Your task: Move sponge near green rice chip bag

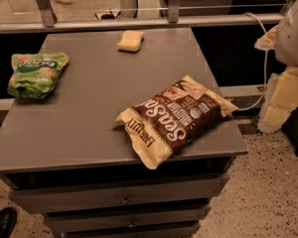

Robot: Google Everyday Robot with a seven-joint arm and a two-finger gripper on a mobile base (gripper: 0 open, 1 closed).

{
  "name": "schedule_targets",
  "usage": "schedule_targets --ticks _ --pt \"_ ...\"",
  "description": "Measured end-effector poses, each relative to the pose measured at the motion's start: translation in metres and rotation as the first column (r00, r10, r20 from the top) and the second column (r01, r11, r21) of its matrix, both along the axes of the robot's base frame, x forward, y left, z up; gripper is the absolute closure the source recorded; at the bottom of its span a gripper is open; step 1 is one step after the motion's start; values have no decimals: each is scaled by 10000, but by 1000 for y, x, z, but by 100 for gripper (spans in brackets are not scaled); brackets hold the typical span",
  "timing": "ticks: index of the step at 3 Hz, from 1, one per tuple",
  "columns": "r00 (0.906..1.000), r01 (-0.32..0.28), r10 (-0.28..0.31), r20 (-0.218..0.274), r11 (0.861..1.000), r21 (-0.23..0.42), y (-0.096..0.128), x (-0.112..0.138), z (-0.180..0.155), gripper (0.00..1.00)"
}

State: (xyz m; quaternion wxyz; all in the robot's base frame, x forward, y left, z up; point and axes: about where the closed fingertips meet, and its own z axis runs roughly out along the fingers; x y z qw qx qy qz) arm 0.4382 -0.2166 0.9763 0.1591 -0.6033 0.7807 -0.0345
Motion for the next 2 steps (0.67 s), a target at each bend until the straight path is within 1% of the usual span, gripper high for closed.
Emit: schedule_targets --ticks 1,2 --pt "10000 -18 18 22 10000 60 1 1 1 0" --pt "9998 -208 204 91 9984 535 15 8 0 0"
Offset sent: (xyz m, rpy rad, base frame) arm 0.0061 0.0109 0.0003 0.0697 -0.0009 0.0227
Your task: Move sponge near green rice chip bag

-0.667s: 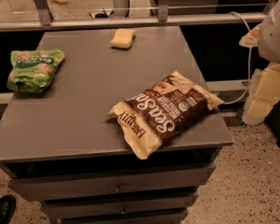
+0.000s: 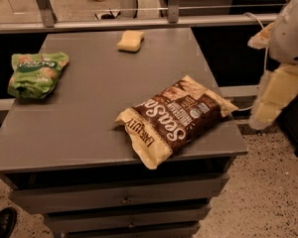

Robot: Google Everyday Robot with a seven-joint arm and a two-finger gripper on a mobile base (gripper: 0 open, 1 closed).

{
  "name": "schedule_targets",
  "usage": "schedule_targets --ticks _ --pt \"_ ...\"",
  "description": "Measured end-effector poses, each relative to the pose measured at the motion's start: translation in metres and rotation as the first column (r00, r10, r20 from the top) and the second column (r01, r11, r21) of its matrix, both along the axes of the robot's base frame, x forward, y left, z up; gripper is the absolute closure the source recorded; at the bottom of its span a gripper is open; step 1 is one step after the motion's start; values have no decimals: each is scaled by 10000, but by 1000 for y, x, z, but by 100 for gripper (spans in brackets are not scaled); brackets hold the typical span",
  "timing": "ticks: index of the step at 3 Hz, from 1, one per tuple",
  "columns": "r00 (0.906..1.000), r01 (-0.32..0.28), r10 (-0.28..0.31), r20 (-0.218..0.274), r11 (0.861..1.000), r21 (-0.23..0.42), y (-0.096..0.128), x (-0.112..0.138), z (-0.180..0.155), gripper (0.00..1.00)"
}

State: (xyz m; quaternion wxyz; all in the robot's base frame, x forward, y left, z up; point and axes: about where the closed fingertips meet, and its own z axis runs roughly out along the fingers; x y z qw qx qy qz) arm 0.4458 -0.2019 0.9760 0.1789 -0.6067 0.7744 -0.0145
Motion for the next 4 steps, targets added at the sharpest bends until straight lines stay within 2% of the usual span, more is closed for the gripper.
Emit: schedule_targets --ticks 1,2,3,4 --pt "9974 -527 459 558 9905 1273 60 45 -10 0" --pt "9933 -691 473 1050 9742 2147 106 82 -10 0" --pt "9888 -748 304 1461 9480 3092 160 122 -8 0" --pt "9888 -748 304 1461 9480 3092 160 122 -8 0"
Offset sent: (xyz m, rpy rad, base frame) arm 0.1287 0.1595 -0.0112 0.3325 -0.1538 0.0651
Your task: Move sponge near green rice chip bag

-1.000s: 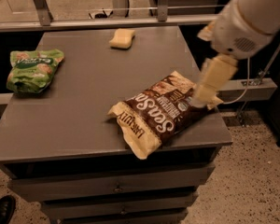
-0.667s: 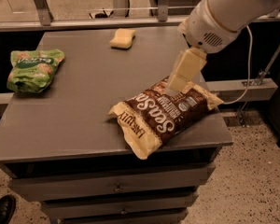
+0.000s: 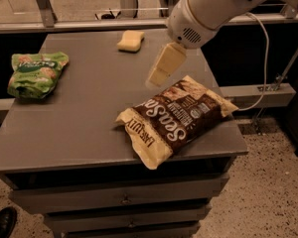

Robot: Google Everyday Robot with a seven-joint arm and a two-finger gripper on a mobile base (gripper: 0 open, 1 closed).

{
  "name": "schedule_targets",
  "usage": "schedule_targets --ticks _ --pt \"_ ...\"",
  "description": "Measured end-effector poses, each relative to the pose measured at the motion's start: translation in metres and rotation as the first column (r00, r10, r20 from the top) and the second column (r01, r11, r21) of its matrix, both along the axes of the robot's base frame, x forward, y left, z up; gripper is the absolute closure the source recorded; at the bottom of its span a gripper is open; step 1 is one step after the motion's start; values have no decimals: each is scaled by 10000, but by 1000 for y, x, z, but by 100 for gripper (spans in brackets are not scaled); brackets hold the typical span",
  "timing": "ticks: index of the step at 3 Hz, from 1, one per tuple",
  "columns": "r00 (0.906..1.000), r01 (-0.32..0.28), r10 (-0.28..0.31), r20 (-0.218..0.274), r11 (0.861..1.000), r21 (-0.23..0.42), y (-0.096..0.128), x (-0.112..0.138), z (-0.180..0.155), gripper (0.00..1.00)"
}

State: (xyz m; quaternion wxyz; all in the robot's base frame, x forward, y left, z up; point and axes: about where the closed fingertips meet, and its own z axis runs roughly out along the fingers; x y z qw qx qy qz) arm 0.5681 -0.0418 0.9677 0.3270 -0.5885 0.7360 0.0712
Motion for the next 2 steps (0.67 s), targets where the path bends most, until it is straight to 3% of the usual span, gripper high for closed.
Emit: schedule_targets --ticks 1,2 --pt "9997 146 -156 184 9987 494 21 22 -7 0" --pt "9942 815 -906 579 9862 1438 59 77 -20 0"
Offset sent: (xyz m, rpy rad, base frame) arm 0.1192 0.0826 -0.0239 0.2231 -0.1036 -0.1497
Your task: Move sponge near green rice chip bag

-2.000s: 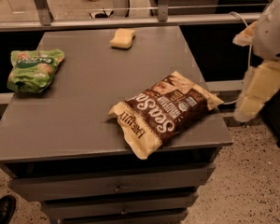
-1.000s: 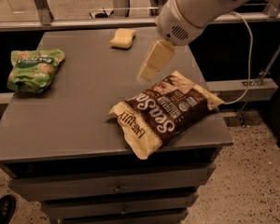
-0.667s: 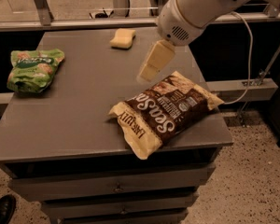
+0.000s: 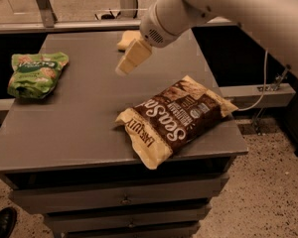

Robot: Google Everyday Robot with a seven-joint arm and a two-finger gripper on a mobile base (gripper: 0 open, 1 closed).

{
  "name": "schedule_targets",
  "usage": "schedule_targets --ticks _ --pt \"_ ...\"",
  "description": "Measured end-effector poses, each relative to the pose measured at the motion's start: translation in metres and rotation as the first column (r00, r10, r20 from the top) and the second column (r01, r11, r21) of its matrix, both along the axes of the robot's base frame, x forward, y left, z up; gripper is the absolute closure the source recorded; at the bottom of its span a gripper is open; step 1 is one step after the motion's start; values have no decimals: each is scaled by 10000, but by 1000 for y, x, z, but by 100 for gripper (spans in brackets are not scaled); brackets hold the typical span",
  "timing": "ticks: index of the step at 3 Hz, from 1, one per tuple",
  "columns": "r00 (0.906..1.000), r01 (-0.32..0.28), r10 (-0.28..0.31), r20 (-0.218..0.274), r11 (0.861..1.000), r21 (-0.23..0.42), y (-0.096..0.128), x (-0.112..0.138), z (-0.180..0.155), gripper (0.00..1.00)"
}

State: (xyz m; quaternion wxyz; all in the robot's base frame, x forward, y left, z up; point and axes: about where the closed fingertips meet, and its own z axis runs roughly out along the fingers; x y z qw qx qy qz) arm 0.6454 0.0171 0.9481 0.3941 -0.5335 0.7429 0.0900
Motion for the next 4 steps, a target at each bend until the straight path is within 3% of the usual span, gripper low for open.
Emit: schedule_targets --ticks 1,2,3,4 --pt "9954 872 -899 316 9931 783 27 54 -12 0" --pt "9839 1708 -1773 247 9710 1676 27 98 -21 0" --pt "9748 2154 -2231 71 9484 2327 25 121 -24 0" --pt "9622 2616 -2724 47 9286 2631 41 155 -30 0"
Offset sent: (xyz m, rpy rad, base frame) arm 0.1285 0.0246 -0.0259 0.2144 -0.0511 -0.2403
